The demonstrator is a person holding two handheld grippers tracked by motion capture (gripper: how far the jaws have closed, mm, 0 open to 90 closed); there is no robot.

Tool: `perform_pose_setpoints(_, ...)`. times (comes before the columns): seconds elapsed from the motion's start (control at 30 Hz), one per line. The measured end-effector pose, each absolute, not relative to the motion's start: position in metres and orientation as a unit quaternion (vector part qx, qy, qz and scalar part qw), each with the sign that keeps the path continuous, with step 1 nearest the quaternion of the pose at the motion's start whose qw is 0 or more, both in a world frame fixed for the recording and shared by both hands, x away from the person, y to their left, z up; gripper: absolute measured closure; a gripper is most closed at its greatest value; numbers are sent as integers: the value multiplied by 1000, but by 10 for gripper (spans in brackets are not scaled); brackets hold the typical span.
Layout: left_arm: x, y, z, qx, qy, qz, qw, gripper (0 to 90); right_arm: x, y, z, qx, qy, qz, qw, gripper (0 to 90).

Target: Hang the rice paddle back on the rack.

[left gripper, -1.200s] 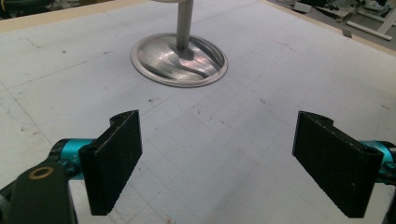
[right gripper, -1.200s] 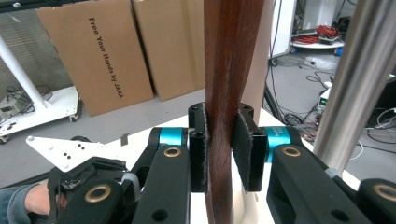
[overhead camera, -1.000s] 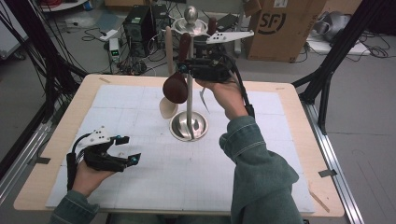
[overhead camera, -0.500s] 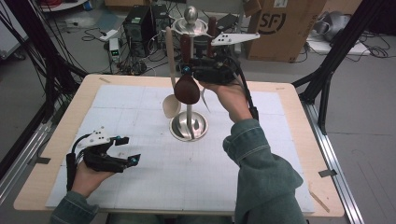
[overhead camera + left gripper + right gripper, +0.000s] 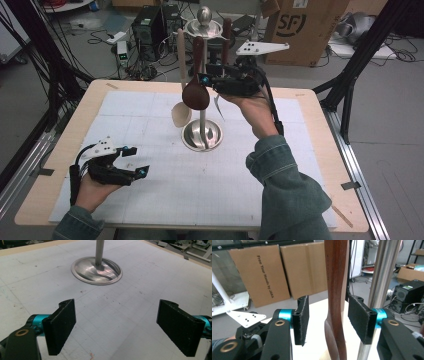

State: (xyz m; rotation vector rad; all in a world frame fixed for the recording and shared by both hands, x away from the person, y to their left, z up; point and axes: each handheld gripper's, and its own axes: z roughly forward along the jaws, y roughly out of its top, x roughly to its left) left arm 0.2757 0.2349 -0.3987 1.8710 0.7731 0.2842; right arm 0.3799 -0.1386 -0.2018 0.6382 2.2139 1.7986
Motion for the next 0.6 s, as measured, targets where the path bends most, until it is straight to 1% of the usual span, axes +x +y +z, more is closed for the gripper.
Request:
perform_pose_setpoints(0.07, 275, 235, -399, 780, 323, 119, 522, 164, 378, -142, -204, 217, 750, 615, 107, 473)
perform_pose_setpoints(0.37, 276, 234, -399, 782, 321, 117, 520, 163, 368, -154, -212, 212, 753, 611, 120, 409)
perform_pose_setpoints(0.6, 276, 234, -399, 783, 324, 117, 518, 158, 361, -161, -223, 216, 753, 610, 119, 388)
